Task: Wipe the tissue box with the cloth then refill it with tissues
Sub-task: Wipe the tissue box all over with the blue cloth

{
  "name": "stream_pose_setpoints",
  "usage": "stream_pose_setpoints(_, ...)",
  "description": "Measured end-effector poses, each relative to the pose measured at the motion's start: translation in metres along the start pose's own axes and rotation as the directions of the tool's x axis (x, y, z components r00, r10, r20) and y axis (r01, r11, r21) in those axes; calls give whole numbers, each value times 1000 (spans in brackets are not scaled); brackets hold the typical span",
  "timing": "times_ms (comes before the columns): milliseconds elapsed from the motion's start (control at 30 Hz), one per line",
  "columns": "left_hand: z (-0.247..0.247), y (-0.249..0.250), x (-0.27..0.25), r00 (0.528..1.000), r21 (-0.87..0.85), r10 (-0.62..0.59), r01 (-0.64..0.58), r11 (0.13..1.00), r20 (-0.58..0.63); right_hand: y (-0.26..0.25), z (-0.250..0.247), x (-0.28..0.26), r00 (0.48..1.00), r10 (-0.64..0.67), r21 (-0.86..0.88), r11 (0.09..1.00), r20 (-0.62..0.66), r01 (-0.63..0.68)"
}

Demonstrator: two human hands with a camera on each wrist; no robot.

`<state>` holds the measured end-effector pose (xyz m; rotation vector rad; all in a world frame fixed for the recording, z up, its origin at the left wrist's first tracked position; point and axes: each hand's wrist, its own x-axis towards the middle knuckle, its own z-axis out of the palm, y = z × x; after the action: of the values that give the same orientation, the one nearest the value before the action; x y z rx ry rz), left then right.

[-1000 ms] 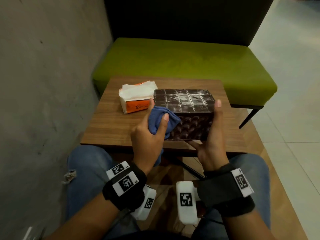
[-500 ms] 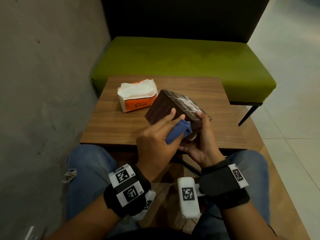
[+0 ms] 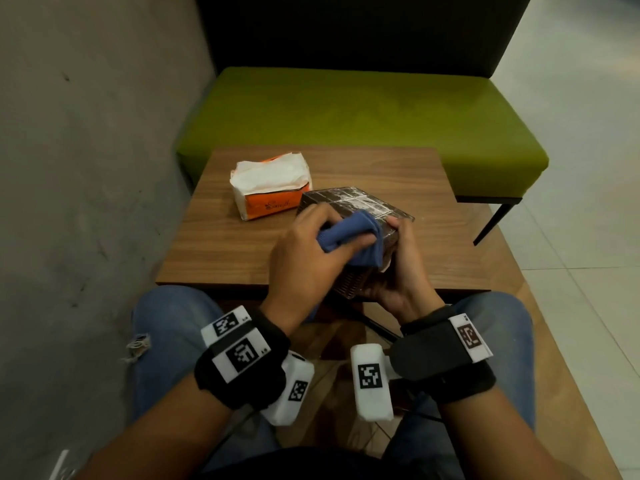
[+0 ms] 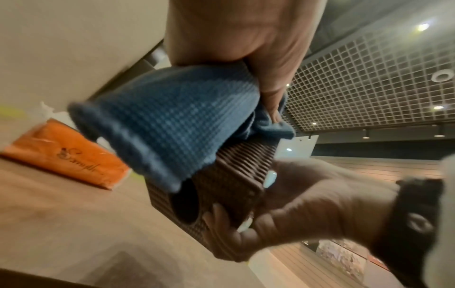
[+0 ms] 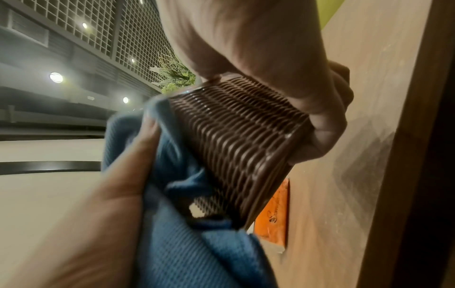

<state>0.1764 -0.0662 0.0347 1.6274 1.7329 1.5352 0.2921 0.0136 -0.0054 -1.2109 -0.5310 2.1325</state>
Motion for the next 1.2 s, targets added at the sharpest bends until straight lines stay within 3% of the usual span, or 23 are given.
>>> stream_pose_setpoints(133, -12, -17, 10, 992, -62, -88, 83, 995, -88, 1, -3, 0, 998, 15, -22, 1000, -57, -17)
stream_pose_setpoints(333, -1, 6, 2, 998, 136, 49, -54, 989, 45, -5, 1, -7, 998, 61, -12, 998, 35, -61)
stream_pose_setpoints(533, -19, -11, 22, 990, 99, -51, 64, 993, -134, -10, 8, -16, 999, 47, -66, 997, 16, -46)
stream_pose_setpoints(733, 2, 9, -6, 997, 179, 74, -68, 981, -25, -5, 15, -18, 1000, 0, -46, 999, 2, 1)
stream_pose_setpoints(900, -23, -18, 15, 988, 95, -62, 76, 993, -140, -4, 0, -18, 999, 44, -74, 996, 18, -42)
stream_pose_setpoints(1000, -32, -35, 21, 974, 55, -149, 160, 986, -170, -1, 3, -21, 999, 35, -107, 993, -38, -39)
stream_pose_setpoints(1100, -36, -40, 28, 955, -147, -289, 277, 950, -64, -1, 0, -23, 997, 6, -143, 990, -80, -18)
stream_pose_setpoints(1200, -48, -44, 31, 873, -347, -386, 476, 808, 300, -2, -7, -23, 999, -14, -199, 980, -44, 5)
